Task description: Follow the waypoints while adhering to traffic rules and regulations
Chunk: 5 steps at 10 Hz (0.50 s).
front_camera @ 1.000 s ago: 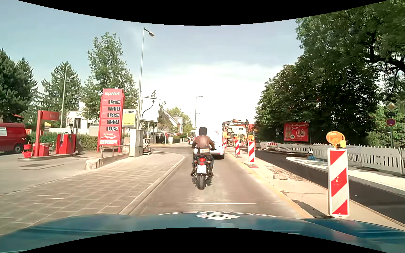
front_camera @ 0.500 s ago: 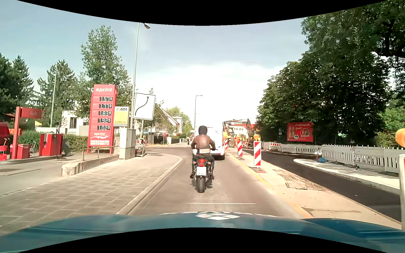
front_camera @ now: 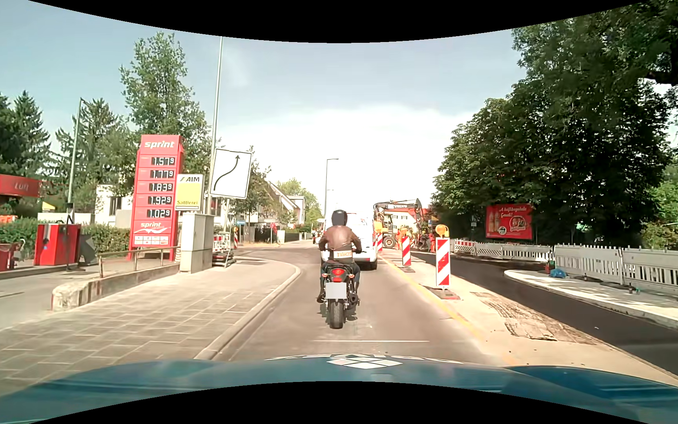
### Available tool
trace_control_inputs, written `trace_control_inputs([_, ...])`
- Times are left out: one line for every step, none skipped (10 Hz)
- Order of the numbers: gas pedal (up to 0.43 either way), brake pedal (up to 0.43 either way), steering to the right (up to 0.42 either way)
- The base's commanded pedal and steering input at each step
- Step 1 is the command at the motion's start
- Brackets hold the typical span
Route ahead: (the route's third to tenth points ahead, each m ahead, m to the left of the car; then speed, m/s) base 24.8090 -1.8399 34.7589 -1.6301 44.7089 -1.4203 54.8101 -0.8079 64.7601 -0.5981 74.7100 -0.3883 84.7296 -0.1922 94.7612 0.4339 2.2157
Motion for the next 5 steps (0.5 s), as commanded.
trace_control_inputs([0.0,0.171,0.002])
trace_control_inputs([0.0,0.171,0.001])
trace_control_inputs([0.0,0.171,0.001])
trace_control_inputs([0.0,0.171,0.001])
trace_control_inputs([0.0,0.171,0.001])
